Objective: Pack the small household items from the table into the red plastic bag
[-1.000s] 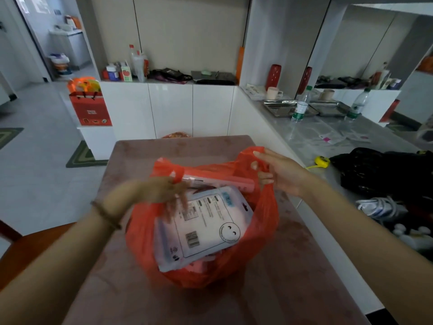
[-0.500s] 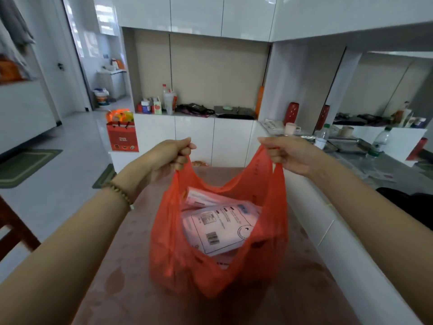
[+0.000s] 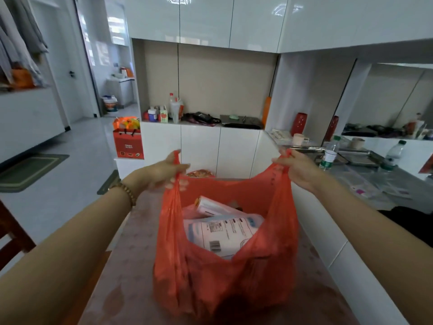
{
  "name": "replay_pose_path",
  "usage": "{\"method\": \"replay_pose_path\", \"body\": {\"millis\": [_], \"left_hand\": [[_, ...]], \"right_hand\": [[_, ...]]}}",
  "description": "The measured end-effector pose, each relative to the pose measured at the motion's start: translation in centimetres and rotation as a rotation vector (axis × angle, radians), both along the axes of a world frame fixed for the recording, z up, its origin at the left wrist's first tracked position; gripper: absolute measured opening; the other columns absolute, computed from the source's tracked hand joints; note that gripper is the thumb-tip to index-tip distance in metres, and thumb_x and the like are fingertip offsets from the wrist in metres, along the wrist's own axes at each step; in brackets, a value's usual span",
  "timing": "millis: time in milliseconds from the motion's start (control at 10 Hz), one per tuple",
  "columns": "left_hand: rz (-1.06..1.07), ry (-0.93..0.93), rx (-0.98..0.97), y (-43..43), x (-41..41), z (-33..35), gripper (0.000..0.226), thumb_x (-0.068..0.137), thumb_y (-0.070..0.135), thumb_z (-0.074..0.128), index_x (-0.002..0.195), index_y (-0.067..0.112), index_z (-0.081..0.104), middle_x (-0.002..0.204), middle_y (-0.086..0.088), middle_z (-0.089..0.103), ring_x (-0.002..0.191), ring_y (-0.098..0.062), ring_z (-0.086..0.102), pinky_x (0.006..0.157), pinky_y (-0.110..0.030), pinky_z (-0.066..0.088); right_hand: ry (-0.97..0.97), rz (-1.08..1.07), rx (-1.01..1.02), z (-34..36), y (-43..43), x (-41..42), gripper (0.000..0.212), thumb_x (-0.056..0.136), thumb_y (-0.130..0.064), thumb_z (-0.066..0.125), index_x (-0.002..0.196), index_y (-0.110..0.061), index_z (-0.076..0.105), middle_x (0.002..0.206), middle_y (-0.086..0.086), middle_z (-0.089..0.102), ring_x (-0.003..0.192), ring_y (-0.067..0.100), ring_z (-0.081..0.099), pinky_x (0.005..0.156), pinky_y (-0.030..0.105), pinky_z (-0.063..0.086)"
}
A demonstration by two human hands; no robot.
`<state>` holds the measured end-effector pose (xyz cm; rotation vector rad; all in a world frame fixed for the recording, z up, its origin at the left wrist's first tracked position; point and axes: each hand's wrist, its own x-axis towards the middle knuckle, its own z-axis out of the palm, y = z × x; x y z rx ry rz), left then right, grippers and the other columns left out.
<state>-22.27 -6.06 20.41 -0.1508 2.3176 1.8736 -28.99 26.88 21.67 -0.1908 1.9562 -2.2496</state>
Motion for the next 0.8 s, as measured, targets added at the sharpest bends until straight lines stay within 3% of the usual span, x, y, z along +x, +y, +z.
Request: {"method": "replay_pose_path", "body": {"millis": [100,200,300,400,600,700,800], "left_hand": [[-0.196,-0.028,-0.207,1.3,1.4,-0.2,0.021,0.102,0.026,0.033,0.116,0.023,0.048,0.062,0.001,0.037,0.040,-0.005,0.032,0.042,-0.019,0.033],[-0.160,0.078,-0.308,2.7,1.9,-0.8,0.030,0.102,0.031,0.031,0.088,0.014,0.051,0.061,0.002,0.037,0.048,-0.008,0.033,0.043,-0.018,0.033],[-0.076,0.160,-0.248,3.7,2.4,-1.9,0.025,0.100,0.030,0.037,0.094,0.013,0.054,0.064,0.002,0.039,0.051,-0.009,0.038,0.042,-0.017,0.034],[0.012,0.199,-0.228,3.9,3.2,-3.2,0.028,0.097,0.026,0.048,0.070,0.019,0.051,0.059,0.003,0.041,0.039,-0.001,0.042,0.040,-0.013,0.034],[0.058,0.198,-0.138,3.5,4.4,-5.0,0.017,0.090,0.025,0.062,0.081,0.011,0.059,0.045,0.007,0.048,0.033,-0.001,0.041,0.038,-0.015,0.039],[0.141,0.238,-0.134,3.8,5.1,-5.2,0.027,0.085,0.032,0.066,0.093,0.006,0.063,0.049,0.007,0.055,0.036,-0.001,0.046,0.040,-0.014,0.041],[0.241,0.270,-0.214,4.4,5.9,-4.8,0.042,0.079,0.043,0.069,0.099,0.008,0.058,0.073,0.002,0.061,0.062,-0.009,0.058,0.056,-0.020,0.048]], "right_hand": [[0.010,0.175,0.301,-1.5,-1.6,1.4,0.040,0.081,0.004,0.066,0.110,-0.008,0.042,0.128,0.000,0.046,0.068,0.015,0.054,0.052,0.026,0.040],[0.046,0.285,0.491,-1.8,-3.2,2.8,0.034,0.083,-0.009,0.068,0.110,-0.010,0.048,0.091,0.002,0.052,0.051,0.003,0.041,0.040,0.016,0.029],[0.088,0.234,0.625,-2.3,-4.1,3.8,0.039,0.084,-0.021,0.068,0.121,-0.011,0.056,0.073,-0.005,0.049,0.046,0.000,0.040,0.042,0.014,0.030],[0.120,0.210,0.701,-3.6,-3.9,4.5,0.040,0.083,-0.026,0.070,0.120,-0.019,0.058,0.069,-0.013,0.054,0.042,-0.005,0.047,0.044,0.015,0.035],[0.136,0.052,0.559,-5.1,-2.3,6.1,0.051,0.070,-0.032,0.080,0.113,-0.014,0.059,0.082,-0.002,0.062,0.048,0.005,0.049,0.047,0.021,0.042],[0.132,-0.006,0.573,-5.3,-1.5,6.9,0.049,0.068,-0.036,0.081,0.108,-0.019,0.059,0.095,0.002,0.068,0.062,0.013,0.058,0.056,0.025,0.048],[0.166,-0.067,0.715,-5.0,-0.8,8.0,0.056,0.070,-0.040,0.079,0.113,-0.016,0.053,0.108,0.002,0.062,0.090,0.016,0.061,0.074,0.028,0.049]]}}
